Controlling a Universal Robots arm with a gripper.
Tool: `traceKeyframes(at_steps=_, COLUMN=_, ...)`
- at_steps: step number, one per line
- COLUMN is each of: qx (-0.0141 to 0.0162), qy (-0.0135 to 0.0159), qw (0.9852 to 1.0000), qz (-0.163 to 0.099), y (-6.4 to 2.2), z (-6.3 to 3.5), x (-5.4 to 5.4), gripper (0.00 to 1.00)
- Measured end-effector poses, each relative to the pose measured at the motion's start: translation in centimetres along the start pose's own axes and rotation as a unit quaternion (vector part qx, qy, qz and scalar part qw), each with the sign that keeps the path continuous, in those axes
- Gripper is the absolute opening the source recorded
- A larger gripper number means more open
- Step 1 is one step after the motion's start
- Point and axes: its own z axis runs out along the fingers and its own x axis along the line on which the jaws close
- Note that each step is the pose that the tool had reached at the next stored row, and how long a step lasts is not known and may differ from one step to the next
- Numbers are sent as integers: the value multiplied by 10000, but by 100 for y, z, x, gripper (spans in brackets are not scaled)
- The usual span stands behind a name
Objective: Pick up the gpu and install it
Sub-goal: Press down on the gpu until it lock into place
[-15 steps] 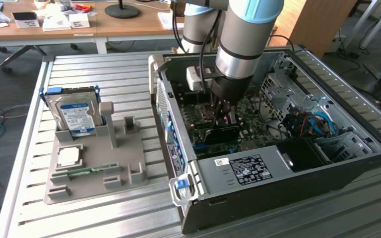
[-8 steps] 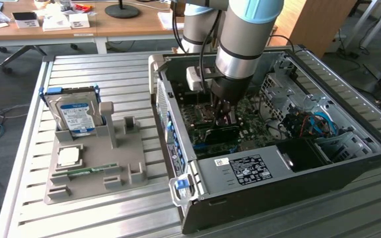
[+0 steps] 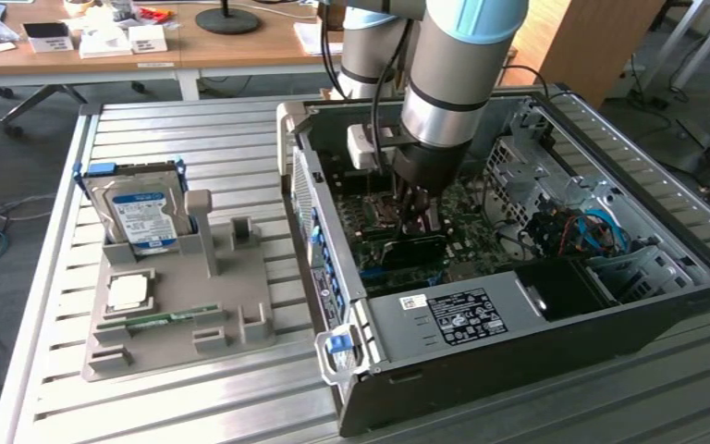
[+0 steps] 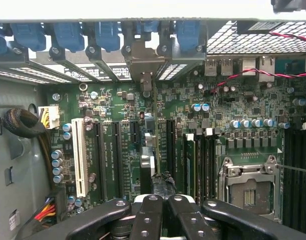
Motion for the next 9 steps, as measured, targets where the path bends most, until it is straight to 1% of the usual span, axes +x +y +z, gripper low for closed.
traceKeyframes(at_steps=9, qx=0, qy=-1, qw=10000, qz=0, y=0, z=1, x=0, gripper=11)
